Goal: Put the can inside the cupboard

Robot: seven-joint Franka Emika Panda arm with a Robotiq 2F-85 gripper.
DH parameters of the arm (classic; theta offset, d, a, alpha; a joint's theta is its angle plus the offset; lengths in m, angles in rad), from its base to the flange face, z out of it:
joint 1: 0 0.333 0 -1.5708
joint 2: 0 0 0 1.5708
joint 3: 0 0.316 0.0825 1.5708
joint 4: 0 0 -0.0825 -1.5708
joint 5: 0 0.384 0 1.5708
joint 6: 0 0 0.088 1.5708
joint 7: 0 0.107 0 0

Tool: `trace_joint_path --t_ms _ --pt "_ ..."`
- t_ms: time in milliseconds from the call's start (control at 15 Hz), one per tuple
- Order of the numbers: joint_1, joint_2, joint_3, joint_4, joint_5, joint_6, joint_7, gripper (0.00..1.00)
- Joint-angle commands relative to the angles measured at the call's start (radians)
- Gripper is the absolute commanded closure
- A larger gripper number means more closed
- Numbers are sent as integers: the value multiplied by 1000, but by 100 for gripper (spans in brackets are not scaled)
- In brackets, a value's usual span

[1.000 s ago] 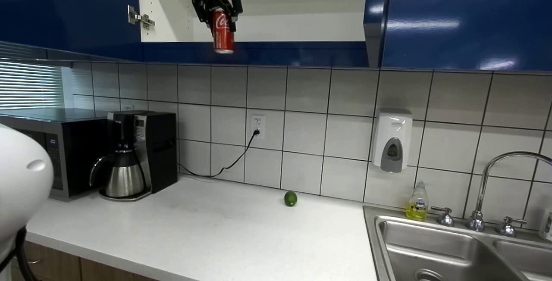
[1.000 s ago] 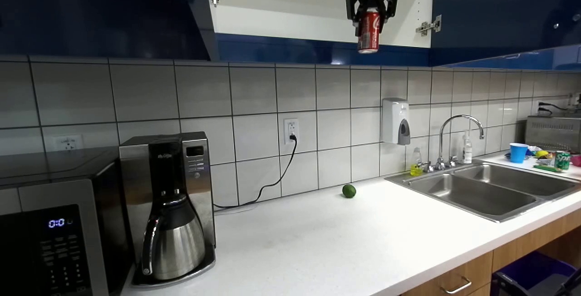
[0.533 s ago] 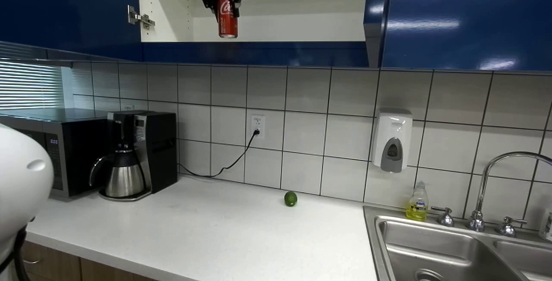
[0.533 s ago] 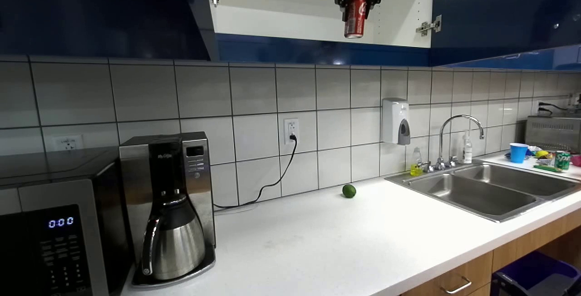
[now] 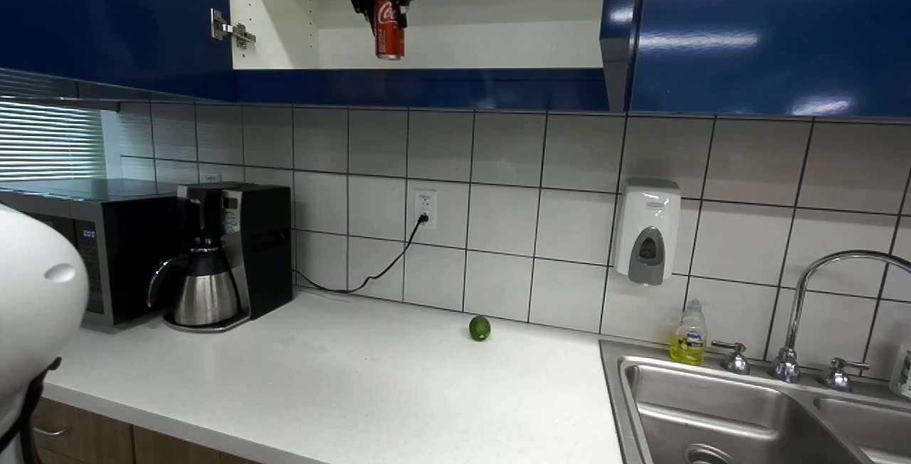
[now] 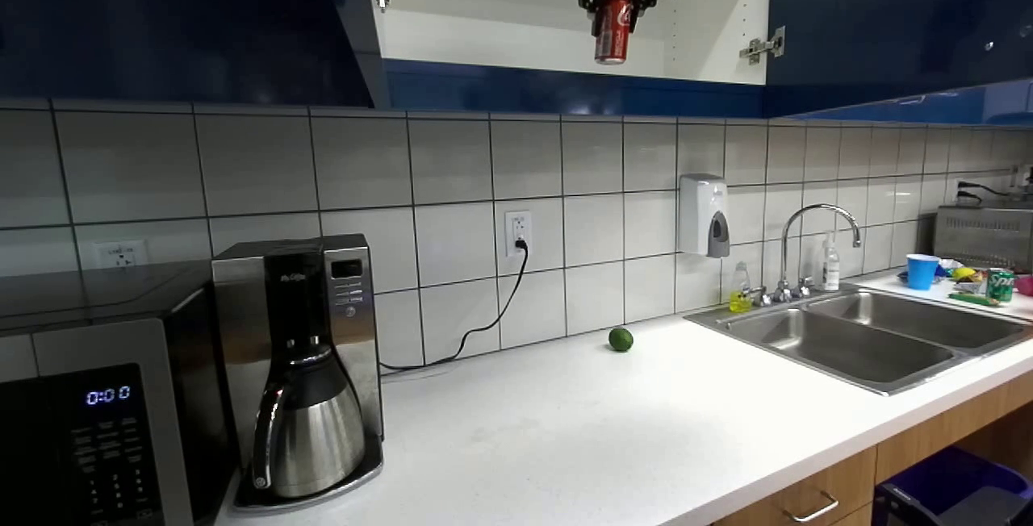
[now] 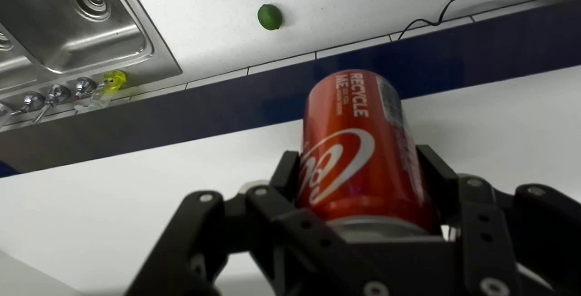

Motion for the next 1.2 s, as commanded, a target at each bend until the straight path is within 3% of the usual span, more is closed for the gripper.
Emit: trace_joint_path --t_ms 0,467,933,1000,1067,1133 --pt "-1 127 -6 212 -6 -82 26 59" --pt "3 264 -26 392 -6 -151 39 59" --pt "3 341 -40 495 -4 -181 47 59" --pt "4 349 -42 504 -5 -186 51 56" --pt "3 355 -43 512 -5 -190 53 9" --pt "3 360 -45 520 -4 -193 55 8"
